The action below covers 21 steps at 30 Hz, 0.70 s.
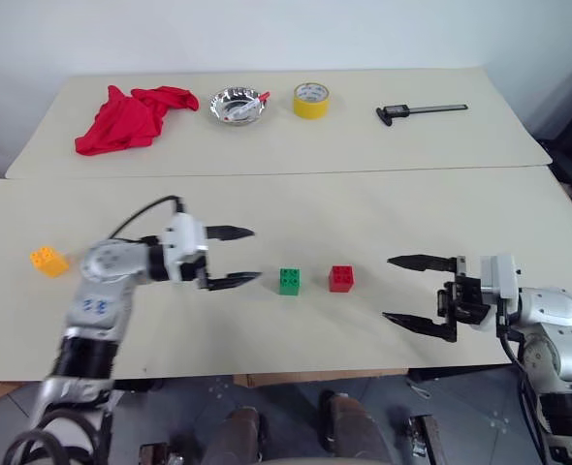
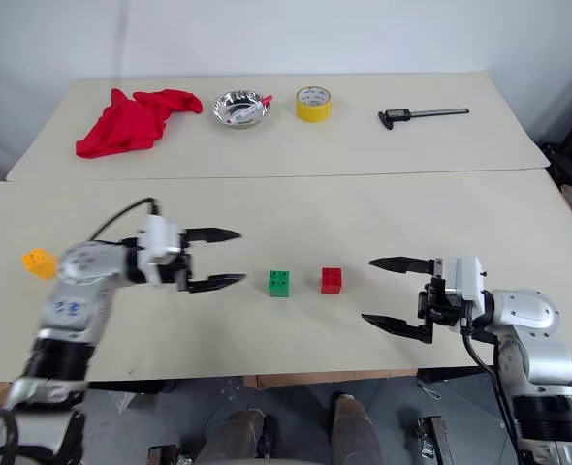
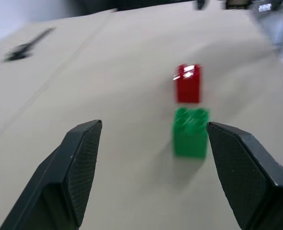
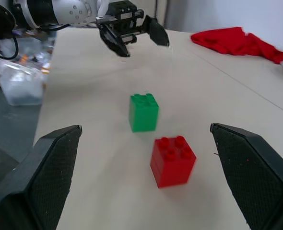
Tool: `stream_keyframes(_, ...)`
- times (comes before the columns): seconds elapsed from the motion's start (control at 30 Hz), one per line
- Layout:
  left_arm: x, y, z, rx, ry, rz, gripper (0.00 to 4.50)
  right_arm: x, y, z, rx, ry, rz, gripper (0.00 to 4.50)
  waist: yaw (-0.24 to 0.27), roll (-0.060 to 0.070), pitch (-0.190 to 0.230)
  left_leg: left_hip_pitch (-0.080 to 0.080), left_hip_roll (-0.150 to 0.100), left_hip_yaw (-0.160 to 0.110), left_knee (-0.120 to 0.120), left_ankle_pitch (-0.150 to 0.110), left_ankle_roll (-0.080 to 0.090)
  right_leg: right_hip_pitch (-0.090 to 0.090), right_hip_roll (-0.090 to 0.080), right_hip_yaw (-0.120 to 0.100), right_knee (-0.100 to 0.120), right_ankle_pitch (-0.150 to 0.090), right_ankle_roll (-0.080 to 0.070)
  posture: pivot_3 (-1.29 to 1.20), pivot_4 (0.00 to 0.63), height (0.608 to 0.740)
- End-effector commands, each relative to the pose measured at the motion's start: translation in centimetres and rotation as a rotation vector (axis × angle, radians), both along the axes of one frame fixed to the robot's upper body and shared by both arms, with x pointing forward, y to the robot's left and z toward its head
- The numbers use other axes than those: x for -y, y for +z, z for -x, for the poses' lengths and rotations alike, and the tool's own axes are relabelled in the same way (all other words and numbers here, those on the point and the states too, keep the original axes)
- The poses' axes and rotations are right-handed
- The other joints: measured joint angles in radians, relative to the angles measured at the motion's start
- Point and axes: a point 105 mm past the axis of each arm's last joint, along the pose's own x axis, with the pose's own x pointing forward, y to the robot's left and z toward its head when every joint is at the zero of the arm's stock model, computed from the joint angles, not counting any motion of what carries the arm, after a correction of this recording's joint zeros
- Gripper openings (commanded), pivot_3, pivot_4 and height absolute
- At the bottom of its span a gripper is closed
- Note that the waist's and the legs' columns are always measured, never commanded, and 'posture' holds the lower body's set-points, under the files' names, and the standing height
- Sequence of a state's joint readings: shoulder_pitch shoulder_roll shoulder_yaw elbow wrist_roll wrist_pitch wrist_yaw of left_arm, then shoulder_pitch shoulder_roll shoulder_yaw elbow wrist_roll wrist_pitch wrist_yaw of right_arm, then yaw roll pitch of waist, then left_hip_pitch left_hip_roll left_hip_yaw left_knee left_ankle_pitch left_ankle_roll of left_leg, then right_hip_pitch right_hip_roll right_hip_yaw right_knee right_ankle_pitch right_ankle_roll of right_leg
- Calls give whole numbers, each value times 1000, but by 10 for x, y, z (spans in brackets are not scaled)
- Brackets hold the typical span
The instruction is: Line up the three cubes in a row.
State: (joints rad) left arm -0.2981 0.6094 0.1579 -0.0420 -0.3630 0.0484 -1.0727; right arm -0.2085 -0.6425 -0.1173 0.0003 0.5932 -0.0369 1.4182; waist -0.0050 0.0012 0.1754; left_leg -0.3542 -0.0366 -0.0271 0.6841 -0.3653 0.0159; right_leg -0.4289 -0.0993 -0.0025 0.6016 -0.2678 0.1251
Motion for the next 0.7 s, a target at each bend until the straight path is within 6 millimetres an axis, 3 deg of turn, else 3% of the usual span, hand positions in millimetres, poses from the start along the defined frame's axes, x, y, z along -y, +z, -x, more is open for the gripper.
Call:
stream_keyframes(0.03, -75, 15, 27, 140, 435, 138, 4471, -29, 13, 1, 28, 145, -45, 4500, -12, 0, 0, 0, 0, 0, 0, 0, 0, 0, 0, 0, 0, 0, 0, 0, 150, 740)
stream_keyframes(0.1, -114, 2, 51, 138, 695, 205, 4471, -39, 15, 1, 46, 204, -37, 4500, -19, 0, 0, 0, 1, 0, -1, -1, 0, 0, 0, 2, -1, 0, 0, 0, 150, 740)
stream_keyframes(0.17, -152, -19, 95, 150, 1021, 361, 4471, -47, 23, -1, 94, 226, -50, 4500, -17, 0, 0, 0, 1, 0, -1, -1, 0, 0, 0, 2, -1, -1, -1, 0, 150, 740)
stream_keyframes(0.2, -160, -24, 109, 156, 1107, 392, 4471, -48, 25, -2, 106, 230, -55, 4500, -13, -1, 0, 0, 1, 0, -1, -2, 1, 1, -1, 3, -3, -1, -1, 0, 150, 740)
stream_keyframes(0.3, -174, -62, 157, 73, 1359, 440, 4471, -48, 26, -1, 131, 248, -38, 4500, 23, -7, -1, 0, -1, -1, 1, -3, 2, 3, -3, 3, -7, -1, -1, 0, 150, 740)
stream_keyframes(0.4, -179, -87, 181, 13, 1475, 474, 4471, -47, 25, -2, 151, 248, -30, 4500, 41, -8, -1, 1, -3, -3, 1, -4, 5, 7, -5, 2, -11, 0, -1, 0, 150, 740)
stream_keyframes(0.53, -179, -98, 173, -15, 1484, 499, 4471, -46, 25, -5, 174, 230, -31, 4500, 30, -8, -1, 2, -4, -3, 1, -5, 5, 8, -6, 2, -11, 0, 0, 0, 150, 740)
stream_keyframes(0.7, -193, -70, 117, 61, 1492, 530, 4471, -47, 24, -6, 157, 221, -31, 4500, 31, -8, -1, 2, -2, -4, 1, -5, 3, 7, -3, 1, -9, 0, -1, 0, 150, 740)
